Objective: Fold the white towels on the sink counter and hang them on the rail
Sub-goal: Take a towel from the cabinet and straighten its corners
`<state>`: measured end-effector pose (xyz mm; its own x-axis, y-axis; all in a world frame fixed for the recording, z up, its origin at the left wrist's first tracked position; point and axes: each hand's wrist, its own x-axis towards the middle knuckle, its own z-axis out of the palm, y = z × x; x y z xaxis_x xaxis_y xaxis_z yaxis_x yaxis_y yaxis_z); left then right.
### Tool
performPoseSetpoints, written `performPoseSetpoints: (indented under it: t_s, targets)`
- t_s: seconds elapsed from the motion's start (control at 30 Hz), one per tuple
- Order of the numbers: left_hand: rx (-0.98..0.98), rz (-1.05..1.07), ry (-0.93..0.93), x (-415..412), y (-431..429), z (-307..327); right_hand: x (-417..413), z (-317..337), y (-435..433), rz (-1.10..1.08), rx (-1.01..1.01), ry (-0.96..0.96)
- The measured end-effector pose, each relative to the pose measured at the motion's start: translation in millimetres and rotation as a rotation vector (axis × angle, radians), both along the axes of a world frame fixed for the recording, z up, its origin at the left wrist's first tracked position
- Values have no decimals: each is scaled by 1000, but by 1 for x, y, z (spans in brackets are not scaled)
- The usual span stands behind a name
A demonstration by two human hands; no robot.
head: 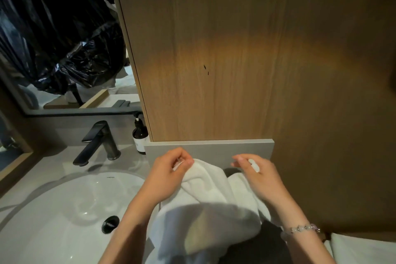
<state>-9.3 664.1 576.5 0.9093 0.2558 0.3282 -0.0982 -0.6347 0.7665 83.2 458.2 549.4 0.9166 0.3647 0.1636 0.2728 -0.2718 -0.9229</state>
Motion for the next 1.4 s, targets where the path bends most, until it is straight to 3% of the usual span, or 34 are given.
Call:
performPoseSetpoints:
  t_s: [0.23, 0.37, 0.5, 0.7, 0.83, 0.97, 1.07, 1.2, 1.4]
  targets:
    - [-55, -81, 14, 25, -23, 1, -27, 2, 33, 267, 118, 161]
    - [-166, -84, 43, 24, -19, -6, -28, -1, 34, 164, 159, 187]
    - [-129, -36, 74, 14, -11, -21, -24, -1, 29, 101, 206, 294]
    - [-78, -116, 378, -7, 5, -57, -10, -1, 14, -46, 307, 323]
    - [-78, -80, 454, -7, 8, -72, -3, 2, 3, -70, 401, 374]
    - [-304, -95, 404, -16, 16, -68, 5, -1, -15, -147, 425, 348]
    - [-345, -94, 312, -20, 19, -49, 10, -6, -29, -160, 322, 265]
    - [-194, 43, 156, -19, 19, -15, 17, -11, -41, -113, 82, 113]
    - [21, -40, 42, -9, -3, 19, 1, 2, -13, 32, 86, 52]
